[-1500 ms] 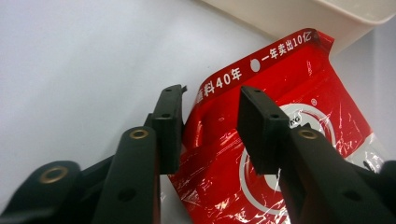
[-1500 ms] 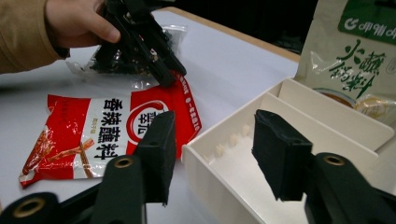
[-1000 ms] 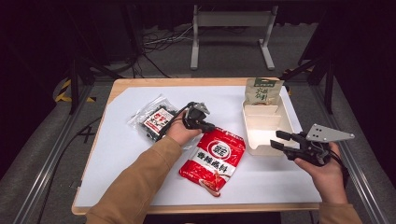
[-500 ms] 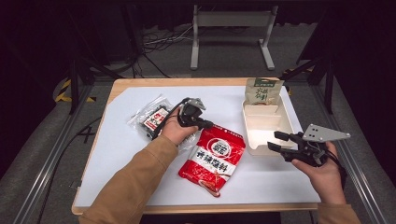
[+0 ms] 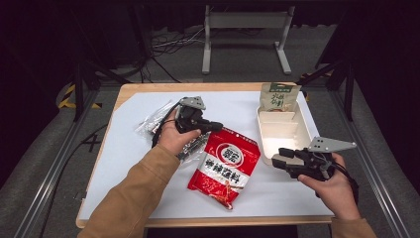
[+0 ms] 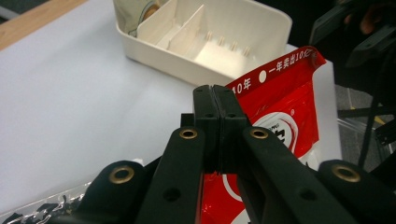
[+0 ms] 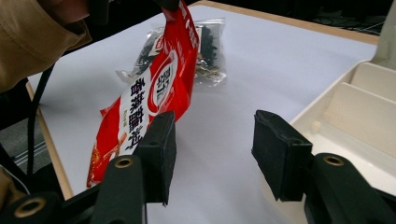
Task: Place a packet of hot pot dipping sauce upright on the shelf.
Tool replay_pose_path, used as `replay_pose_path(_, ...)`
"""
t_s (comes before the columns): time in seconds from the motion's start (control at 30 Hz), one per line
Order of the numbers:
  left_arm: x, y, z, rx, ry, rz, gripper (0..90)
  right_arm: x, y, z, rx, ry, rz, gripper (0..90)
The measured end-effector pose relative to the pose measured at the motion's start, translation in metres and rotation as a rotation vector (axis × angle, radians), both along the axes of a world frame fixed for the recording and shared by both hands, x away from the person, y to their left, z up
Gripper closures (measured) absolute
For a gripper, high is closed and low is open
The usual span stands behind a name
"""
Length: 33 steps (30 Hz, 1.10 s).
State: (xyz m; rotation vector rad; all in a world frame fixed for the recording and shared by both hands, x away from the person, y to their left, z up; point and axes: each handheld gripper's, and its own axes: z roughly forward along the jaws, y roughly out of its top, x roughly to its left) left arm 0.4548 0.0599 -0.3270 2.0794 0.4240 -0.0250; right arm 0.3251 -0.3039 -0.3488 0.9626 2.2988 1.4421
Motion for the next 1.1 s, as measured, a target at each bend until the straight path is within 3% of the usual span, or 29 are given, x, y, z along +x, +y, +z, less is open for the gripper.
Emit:
replay_pose_path(0.33,-0.037,0.037,0.019,-0.079,-0.057,-0.01,89.7,-0.003,0.012,0.002,-0.006,-0.006,0.037,49.6)
replay_pose_path(0.53,-0.051,0.047,0.024,-0.109,-0.074,-0.016,89.7,-0.006,0.018,0.002,-0.01,-0.014,0.064,49.5)
replay_pose_path(0.67,-0.062,0.054,0.025,-0.146,-0.074,-0.044,89.7,-0.009,0.027,0.002,-0.024,-0.032,0.126,47.4)
replay_pose_path(0.83,-0.072,0.059,0.03,-0.154,-0.092,-0.074,89.7,-0.011,0.036,-0.001,0.005,-0.007,0.236,46.1)
replay_pose_path(1.1,-0.079,0.065,0.032,-0.206,-0.083,-0.117,89.8,-0.012,0.048,-0.007,-0.032,0.005,0.346,43.0)
